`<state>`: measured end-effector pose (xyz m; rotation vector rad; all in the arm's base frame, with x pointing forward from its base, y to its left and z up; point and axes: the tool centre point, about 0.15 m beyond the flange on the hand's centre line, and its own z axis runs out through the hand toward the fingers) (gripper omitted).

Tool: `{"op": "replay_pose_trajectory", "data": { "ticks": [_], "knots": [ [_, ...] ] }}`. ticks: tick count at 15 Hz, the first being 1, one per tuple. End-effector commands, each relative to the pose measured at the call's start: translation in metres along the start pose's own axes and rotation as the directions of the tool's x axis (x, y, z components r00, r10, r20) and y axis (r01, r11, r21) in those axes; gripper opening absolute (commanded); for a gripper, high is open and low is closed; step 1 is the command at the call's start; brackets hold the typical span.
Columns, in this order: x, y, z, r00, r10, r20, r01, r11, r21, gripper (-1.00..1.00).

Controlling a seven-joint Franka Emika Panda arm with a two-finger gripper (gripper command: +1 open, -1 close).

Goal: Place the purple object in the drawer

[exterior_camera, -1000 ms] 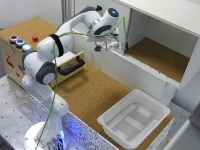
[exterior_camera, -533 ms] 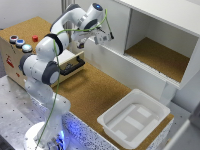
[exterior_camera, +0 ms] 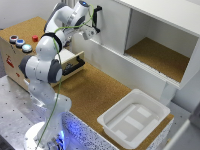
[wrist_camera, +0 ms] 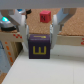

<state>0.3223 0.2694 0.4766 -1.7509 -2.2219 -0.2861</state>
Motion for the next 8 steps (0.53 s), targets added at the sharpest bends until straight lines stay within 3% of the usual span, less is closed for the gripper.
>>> {"op": "replay_pose_trajectory", "data": {
  "ticks": [1, 3, 8],
  "knots": [
    [0.017, -0.028, 0.069, 0.998, -0.061, -0.006, 0.059, 0.977, -0.206, -1.0],
    [0.016, -0.023, 0.089, 0.999, 0.042, 0.009, -0.038, 0.967, -0.25, -1.0],
    [-0.003, -0.013, 0.132, 0.977, 0.211, 0.021, -0.198, 0.945, -0.258, -1.0]
  ]
}}
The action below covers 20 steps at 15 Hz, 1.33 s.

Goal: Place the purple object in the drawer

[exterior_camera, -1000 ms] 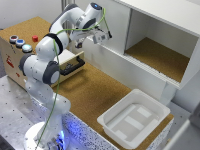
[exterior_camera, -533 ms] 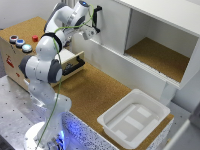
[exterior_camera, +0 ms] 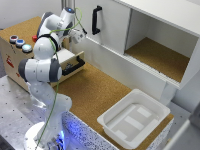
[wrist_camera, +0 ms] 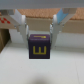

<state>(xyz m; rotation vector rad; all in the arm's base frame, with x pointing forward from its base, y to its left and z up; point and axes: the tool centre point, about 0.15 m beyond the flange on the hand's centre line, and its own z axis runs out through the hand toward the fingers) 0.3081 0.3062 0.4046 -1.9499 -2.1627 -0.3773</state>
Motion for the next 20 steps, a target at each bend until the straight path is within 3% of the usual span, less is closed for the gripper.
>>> {"op": "replay_pose_trajectory", "data": {
  "ticks": [1, 4, 5, 8, 18, 19, 20],
  "knots": [
    [-0.016, -0.016, 0.056, 0.994, 0.111, 0.005, -0.109, 0.984, -0.141, -1.0],
    [-0.021, -0.012, 0.066, 0.989, 0.15, 0.002, -0.149, 0.983, -0.106, -1.0],
    [-0.018, -0.012, 0.057, 0.991, 0.135, -0.016, -0.136, 0.985, -0.108, 1.0],
    [-0.007, -0.006, 0.018, 0.99, 0.137, -0.03, -0.138, 0.989, -0.057, 1.0],
    [-0.007, -0.006, 0.018, 0.99, 0.137, -0.03, -0.138, 0.989, -0.057, 1.0],
    [-0.01, -0.003, 0.025, 0.991, 0.129, -0.025, -0.13, 0.988, -0.077, 1.0],
    [-0.019, -0.003, 0.01, 0.991, 0.128, -0.032, -0.13, 0.991, -0.044, 1.0]
  ]
}}
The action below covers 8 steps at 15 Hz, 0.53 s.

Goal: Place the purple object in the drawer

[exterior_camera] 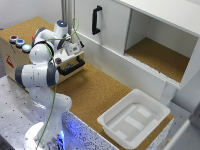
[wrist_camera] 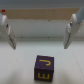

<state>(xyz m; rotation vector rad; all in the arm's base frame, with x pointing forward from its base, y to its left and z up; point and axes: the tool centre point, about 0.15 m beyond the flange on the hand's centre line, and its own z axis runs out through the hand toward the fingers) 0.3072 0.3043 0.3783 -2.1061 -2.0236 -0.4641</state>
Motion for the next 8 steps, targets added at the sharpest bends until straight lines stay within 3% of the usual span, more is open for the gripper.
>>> {"op": "replay_pose_trajectory", "data": {
  "ticks": [1, 3, 4, 8],
  "knots": [
    [-0.01, 0.006, -0.025, 1.0, 0.012, 0.002, -0.012, 1.0, 0.014, 1.0],
    [-0.012, 0.024, -0.048, 0.993, 0.115, 0.013, -0.115, 0.993, -0.013, 1.0],
    [-0.012, 0.032, -0.063, 0.987, 0.153, 0.043, -0.149, 0.986, -0.073, 1.0],
    [-0.021, 0.06, -0.119, 0.936, 0.268, 0.228, -0.206, 0.943, -0.261, 1.0]
  ]
}}
